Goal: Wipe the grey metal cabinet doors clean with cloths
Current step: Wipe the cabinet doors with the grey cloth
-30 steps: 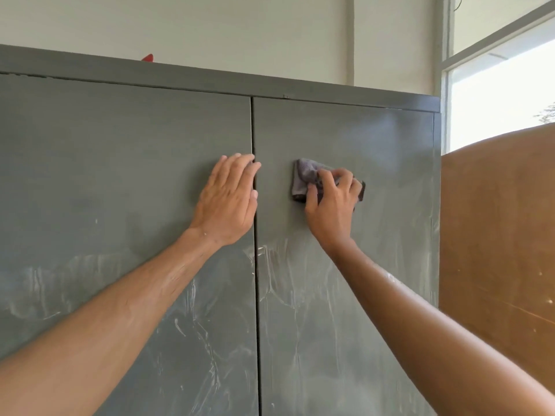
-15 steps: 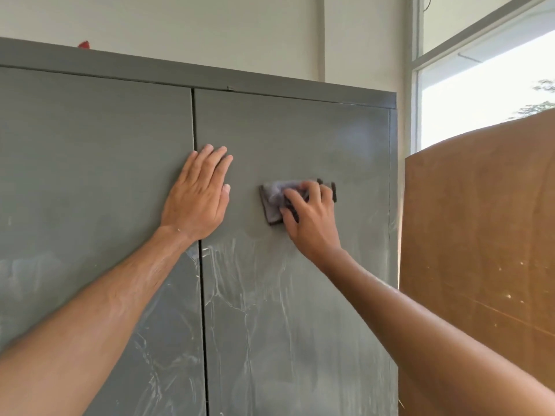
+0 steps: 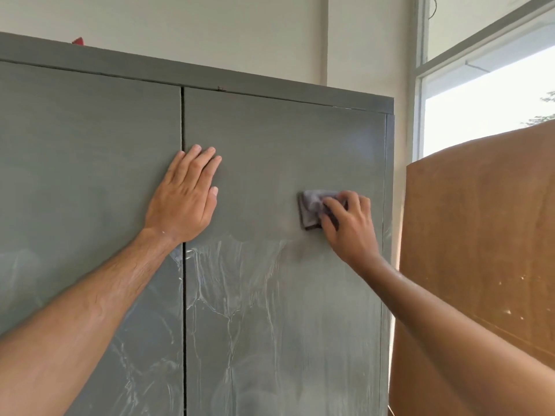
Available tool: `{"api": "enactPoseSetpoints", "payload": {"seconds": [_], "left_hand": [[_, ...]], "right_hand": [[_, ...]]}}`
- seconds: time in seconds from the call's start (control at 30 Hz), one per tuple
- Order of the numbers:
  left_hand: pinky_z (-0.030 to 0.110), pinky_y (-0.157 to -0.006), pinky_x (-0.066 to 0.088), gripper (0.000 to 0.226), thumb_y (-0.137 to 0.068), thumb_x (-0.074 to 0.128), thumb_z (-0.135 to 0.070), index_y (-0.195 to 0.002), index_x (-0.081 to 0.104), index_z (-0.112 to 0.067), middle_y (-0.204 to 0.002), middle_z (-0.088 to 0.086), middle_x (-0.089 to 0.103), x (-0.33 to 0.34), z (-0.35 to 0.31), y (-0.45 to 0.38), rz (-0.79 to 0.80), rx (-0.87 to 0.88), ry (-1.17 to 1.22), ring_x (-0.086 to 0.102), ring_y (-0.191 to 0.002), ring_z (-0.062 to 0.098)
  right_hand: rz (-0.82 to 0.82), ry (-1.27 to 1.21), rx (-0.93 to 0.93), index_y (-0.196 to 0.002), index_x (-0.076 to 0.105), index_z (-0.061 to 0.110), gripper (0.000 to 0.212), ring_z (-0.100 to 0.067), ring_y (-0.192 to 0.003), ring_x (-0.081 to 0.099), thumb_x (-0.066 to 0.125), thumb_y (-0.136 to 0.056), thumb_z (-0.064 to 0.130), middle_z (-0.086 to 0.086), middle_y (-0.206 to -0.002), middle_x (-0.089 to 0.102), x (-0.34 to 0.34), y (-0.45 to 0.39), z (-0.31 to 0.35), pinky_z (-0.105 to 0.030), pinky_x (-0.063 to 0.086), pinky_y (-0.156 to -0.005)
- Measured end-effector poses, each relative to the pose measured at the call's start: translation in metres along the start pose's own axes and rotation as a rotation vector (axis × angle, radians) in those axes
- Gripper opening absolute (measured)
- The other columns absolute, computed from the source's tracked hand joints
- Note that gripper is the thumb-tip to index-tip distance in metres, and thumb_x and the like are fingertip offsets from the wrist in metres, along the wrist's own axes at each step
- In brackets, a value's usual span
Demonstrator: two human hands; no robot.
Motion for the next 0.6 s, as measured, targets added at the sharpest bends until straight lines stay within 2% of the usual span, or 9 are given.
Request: {"api": "enactPoseSetpoints", "payload": {"seconds": [0.07, 0.13, 0.23, 0.27, 0.3, 0.37, 0.43, 0.5, 0.6], "left_hand": [[0.05, -0.13, 0.013, 0.06, -0.104, 0.037, -0.026, -0.158, 0.034, -0.001, -0.163, 0.016, 0.034, 0.001, 0.0, -0.001, -0.015, -0.006, -0.008, 0.025, -0.155, 0.037], [0.05, -0.13, 0.014, 0.06, -0.104, 0.037, -0.027, -0.158, 0.034, -0.002, -0.164, 0.016, 0.035, 0.001, 0.001, -0.001, -0.015, 0.0, -0.006, 0.025, -0.155, 0.037], [0.05, -0.13, 0.013, 0.059, -0.104, 0.037, -0.027, -0.158, 0.034, -0.002, -0.164, 0.017, 0.034, -0.001, 0.002, -0.001, -0.016, 0.004, -0.003, 0.025, -0.155, 0.037], [0.05, -0.13, 0.013, 0.059, -0.104, 0.037, -0.027, -0.158, 0.034, -0.002, -0.164, 0.017, 0.034, -0.001, 0.001, -0.001, -0.01, 0.006, -0.001, 0.025, -0.155, 0.037], [0.05, -0.13, 0.013, 0.059, -0.104, 0.037, -0.027, -0.158, 0.034, -0.002, -0.164, 0.017, 0.034, 0.0, 0.0, -0.001, -0.005, 0.008, 0.002, 0.025, -0.155, 0.037], [0.051, -0.13, 0.014, 0.059, -0.104, 0.036, -0.027, -0.158, 0.034, -0.001, -0.163, 0.017, 0.034, 0.001, 0.0, 0.0, -0.004, 0.005, -0.003, 0.025, -0.155, 0.038], [0.052, -0.129, 0.015, 0.06, -0.104, 0.036, -0.027, -0.157, 0.035, -0.001, -0.163, 0.017, 0.034, 0.0, 0.0, 0.001, -0.015, -0.003, -0.011, 0.025, -0.155, 0.038], [0.053, -0.129, 0.016, 0.06, -0.104, 0.036, -0.027, -0.157, 0.035, -0.001, -0.163, 0.018, 0.035, 0.0, 0.0, 0.0, -0.019, 0.003, -0.005, 0.026, -0.154, 0.038], [0.053, -0.129, 0.017, 0.06, -0.104, 0.036, -0.028, -0.157, 0.035, -0.001, -0.163, 0.018, 0.035, 0.0, 0.001, -0.001, -0.005, 0.006, 0.01, 0.026, -0.154, 0.039]], "right_hand": [[-0.072, -0.066, 0.24, -0.117, 0.066, 0.018, 0.021, -0.039, -0.11, 0.044, 0.06, -0.099, 0.028, -0.012, -0.122, 0.051, -0.001, -0.031, -0.013, -0.056, 0.047, -0.094], [-0.075, -0.085, 0.31, -0.116, 0.065, 0.018, 0.021, -0.038, -0.115, 0.041, 0.058, -0.101, 0.03, -0.011, -0.127, 0.048, 0.003, -0.04, -0.003, -0.054, 0.046, -0.1], [0.028, -0.036, 0.006, -0.122, 0.066, 0.016, 0.024, -0.037, -0.12, 0.041, 0.062, -0.101, 0.028, -0.014, -0.132, 0.05, 0.003, -0.005, 0.001, -0.048, 0.044, -0.103], [0.065, -0.006, -0.056, -0.122, 0.067, 0.015, 0.024, -0.038, -0.118, 0.043, 0.063, -0.101, 0.026, -0.014, -0.13, 0.051, -0.001, 0.006, -0.012, -0.049, 0.045, -0.102], [0.074, 0.023, -0.039, -0.121, 0.067, 0.014, 0.024, -0.039, -0.116, 0.044, 0.064, -0.1, 0.024, -0.015, -0.128, 0.052, -0.008, 0.009, -0.029, -0.052, 0.046, -0.1], [0.033, 0.029, 0.189, -0.12, 0.064, 0.015, 0.023, -0.042, -0.115, 0.045, 0.06, -0.1, 0.024, -0.016, -0.126, 0.051, -0.021, -0.013, -0.056, -0.056, 0.048, -0.096], [-0.021, 0.006, 0.369, -0.121, 0.061, 0.014, 0.024, -0.041, -0.12, 0.043, 0.056, -0.101, 0.027, -0.015, -0.13, 0.049, -0.027, -0.049, -0.063, -0.054, 0.048, -0.098], [-0.024, -0.016, 0.317, -0.12, 0.062, 0.013, 0.024, -0.037, -0.123, 0.041, 0.057, -0.101, 0.027, -0.013, -0.131, 0.049, -0.026, -0.055, -0.053, -0.046, 0.046, -0.099], [0.055, 0.01, 0.052, -0.119, 0.065, 0.011, 0.022, -0.036, -0.123, 0.043, 0.062, -0.1, 0.023, -0.014, -0.13, 0.05, -0.02, 0.001, -0.05, -0.044, 0.045, -0.101]]}}
Point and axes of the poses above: each hand's wrist, its own y-axis away from the middle knuckle, its own x-axis out of the palm, z = x × y, the point moved 3 cm from there along -y, towards the middle knuckle
